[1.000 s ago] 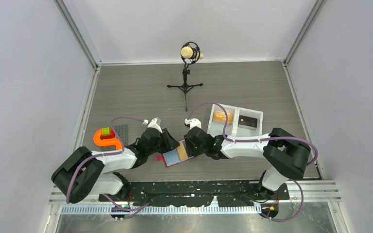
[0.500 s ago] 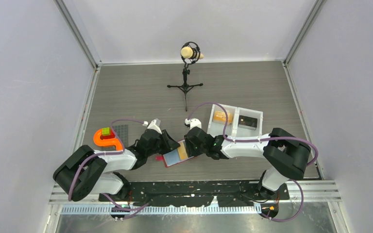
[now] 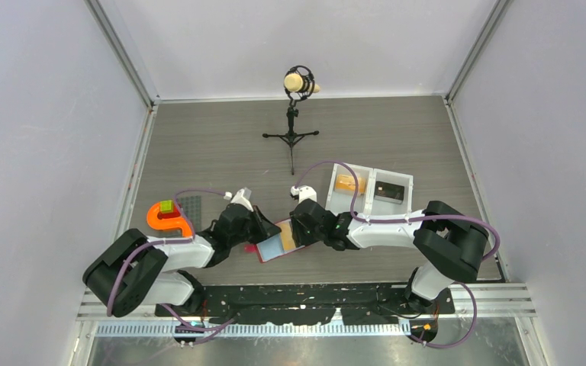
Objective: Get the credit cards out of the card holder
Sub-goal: Remove the credit card from the card holder.
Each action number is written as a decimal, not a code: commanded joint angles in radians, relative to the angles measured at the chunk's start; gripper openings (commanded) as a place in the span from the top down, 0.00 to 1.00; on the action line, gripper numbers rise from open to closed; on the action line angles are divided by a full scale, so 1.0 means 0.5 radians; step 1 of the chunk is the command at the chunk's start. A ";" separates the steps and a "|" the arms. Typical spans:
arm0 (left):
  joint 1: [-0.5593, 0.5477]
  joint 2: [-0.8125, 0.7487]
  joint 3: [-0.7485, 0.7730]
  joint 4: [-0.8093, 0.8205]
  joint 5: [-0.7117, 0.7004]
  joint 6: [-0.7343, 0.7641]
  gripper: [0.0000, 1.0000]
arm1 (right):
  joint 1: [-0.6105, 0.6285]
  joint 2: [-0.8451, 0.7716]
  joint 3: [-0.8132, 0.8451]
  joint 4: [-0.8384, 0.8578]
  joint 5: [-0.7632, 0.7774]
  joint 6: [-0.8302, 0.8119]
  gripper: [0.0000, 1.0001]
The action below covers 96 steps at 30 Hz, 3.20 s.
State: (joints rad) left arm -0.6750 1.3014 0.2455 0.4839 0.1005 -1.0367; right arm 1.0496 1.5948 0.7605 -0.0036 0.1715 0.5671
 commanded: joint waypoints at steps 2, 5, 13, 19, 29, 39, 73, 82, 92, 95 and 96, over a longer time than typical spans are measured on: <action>-0.009 -0.067 -0.022 0.186 0.154 -0.067 1.00 | -0.004 -0.023 -0.024 -0.021 -0.021 0.032 0.69; 0.008 -0.089 -0.054 0.201 0.165 -0.101 1.00 | -0.005 -0.026 -0.028 -0.018 -0.016 0.039 0.69; 0.154 -0.257 -0.127 -0.040 0.163 -0.076 1.00 | -0.042 -0.059 -0.074 -0.013 -0.004 0.090 0.68; 0.190 -0.461 -0.132 -0.276 0.106 0.002 1.00 | -0.041 -0.056 -0.067 -0.010 -0.010 0.089 0.68; 0.191 -0.782 -0.097 -0.683 0.046 0.095 1.00 | -0.031 -0.144 -0.011 -0.075 0.023 -0.054 0.66; 0.192 -0.916 -0.021 -0.879 0.030 0.098 1.00 | 0.035 -0.318 -0.037 0.200 -0.108 -0.215 0.52; 0.191 -0.811 0.013 -0.683 0.207 -0.155 0.97 | 0.221 0.154 0.296 0.148 -0.108 0.025 0.31; 0.190 -0.790 -0.017 -0.521 0.276 -0.153 0.89 | 0.221 0.137 0.273 0.133 -0.081 0.027 0.40; 0.193 -0.793 0.022 -0.613 0.249 -0.077 0.84 | 0.219 0.051 0.258 0.024 0.073 0.024 0.71; 0.192 -0.866 0.090 -0.788 0.183 -0.007 0.79 | 0.219 0.025 0.247 0.023 0.106 0.017 0.84; 0.191 -0.898 0.101 -0.845 0.154 0.019 0.76 | 0.220 0.015 0.248 0.023 0.108 0.017 0.89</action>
State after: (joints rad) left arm -0.5827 0.9058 0.2268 0.1360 0.2192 -1.0878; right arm 1.1549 1.6615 0.8753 0.0101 0.1730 0.5766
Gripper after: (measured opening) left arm 0.197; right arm 0.176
